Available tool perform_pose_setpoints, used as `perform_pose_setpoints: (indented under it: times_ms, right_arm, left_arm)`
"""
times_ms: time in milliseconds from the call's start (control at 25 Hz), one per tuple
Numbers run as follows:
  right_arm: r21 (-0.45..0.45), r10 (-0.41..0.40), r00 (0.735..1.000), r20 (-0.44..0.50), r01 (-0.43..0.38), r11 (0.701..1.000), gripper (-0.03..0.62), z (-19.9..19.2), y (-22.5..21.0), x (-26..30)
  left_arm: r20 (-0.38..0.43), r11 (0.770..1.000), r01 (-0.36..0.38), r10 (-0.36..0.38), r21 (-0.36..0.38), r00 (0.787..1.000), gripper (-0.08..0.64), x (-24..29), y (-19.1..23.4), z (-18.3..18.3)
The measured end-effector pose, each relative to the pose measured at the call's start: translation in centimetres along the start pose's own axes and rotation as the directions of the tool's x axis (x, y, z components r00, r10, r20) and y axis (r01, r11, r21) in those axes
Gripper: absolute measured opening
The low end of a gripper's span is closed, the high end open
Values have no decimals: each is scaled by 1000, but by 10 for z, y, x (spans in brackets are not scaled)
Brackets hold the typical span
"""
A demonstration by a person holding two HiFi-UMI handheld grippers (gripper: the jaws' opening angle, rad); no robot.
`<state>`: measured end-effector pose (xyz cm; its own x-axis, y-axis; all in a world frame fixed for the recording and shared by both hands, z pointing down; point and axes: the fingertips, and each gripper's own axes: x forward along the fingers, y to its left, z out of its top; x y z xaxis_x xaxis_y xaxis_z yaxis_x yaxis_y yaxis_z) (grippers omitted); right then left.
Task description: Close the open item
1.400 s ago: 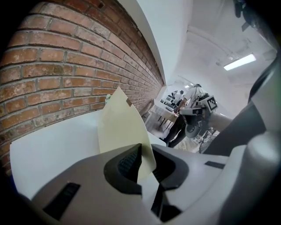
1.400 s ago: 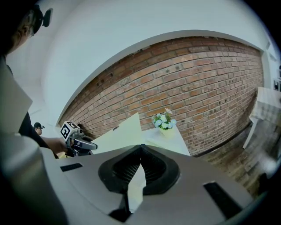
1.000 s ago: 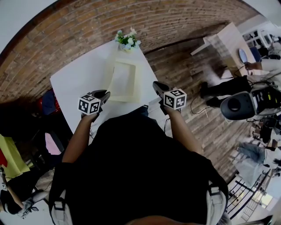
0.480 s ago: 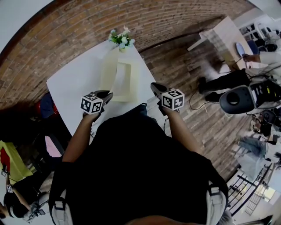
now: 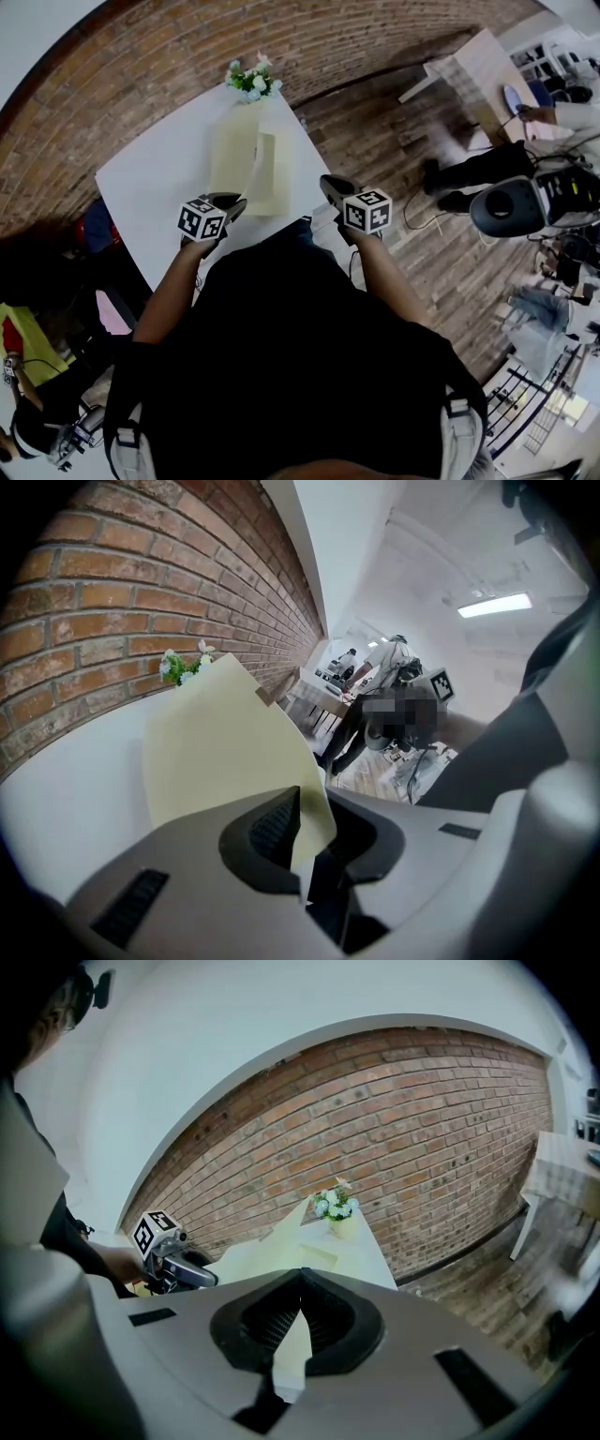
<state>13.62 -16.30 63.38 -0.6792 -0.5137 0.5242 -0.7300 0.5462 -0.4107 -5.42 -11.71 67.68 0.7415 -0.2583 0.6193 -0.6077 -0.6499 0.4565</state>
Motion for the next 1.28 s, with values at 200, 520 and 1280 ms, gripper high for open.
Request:
perform_pose_setpoints:
  times_ms: [200,520,1280]
  right_arm:
    - [4,5,1000,-15,-5,1000,20,-4,-4,0]
    - [15,12,999,-41,-12,1000,20,-14,-12,-2]
    - [42,23,996,-84,-20,999,20,-31,-34,0]
  left_arm:
    - [-29,1000,19,-19,-4,999,60,13,-5,-4]
    - [-63,999,34,-34,-1,997,61,32,-10,-8]
    - [-166,997,73,-72,1,983,66,80,-15,-20]
